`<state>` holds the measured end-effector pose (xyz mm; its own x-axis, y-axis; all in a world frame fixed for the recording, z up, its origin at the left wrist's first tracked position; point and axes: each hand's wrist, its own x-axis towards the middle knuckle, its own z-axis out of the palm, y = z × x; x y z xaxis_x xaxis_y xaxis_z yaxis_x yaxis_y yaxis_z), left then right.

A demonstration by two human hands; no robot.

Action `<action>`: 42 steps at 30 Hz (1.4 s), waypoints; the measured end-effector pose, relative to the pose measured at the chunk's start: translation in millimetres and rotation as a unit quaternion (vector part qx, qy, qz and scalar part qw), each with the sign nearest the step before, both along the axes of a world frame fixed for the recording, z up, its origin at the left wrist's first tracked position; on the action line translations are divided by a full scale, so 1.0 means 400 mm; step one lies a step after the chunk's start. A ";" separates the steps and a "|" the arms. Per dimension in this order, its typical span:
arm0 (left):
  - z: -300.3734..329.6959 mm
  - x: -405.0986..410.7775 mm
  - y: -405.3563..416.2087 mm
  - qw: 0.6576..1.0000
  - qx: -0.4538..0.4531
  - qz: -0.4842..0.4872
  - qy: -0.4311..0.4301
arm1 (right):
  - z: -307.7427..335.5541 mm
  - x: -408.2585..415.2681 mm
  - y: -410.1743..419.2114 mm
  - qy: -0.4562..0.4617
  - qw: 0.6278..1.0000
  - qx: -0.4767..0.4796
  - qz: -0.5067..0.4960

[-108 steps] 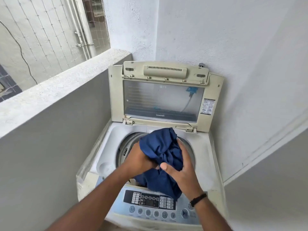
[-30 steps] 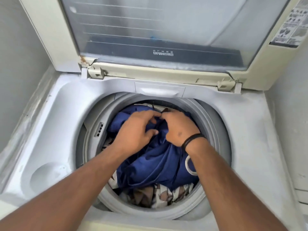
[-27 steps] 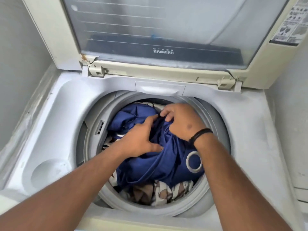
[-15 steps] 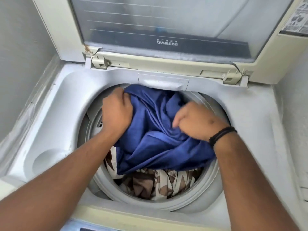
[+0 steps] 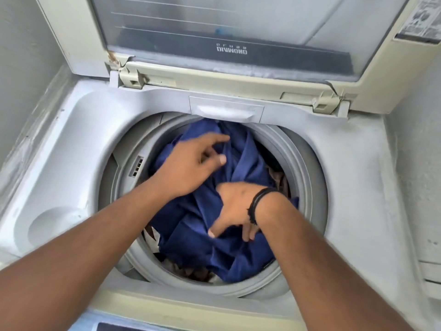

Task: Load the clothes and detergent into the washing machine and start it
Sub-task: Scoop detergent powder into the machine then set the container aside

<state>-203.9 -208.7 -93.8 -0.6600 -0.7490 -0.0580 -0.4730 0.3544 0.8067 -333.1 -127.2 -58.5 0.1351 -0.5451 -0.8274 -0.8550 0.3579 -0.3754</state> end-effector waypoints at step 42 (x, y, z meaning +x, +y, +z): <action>0.079 -0.067 -0.051 0.748 0.478 0.303 0.346 | 0.008 -0.073 -0.117 -0.388 0.484 -0.271 -0.736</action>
<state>-230.8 -229.2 -62.2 -0.3362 -0.7570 -0.5603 0.3341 -0.6521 0.6805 -362.4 -173.8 -55.4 -0.5743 -0.6314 -0.5210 0.6503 0.0347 -0.7589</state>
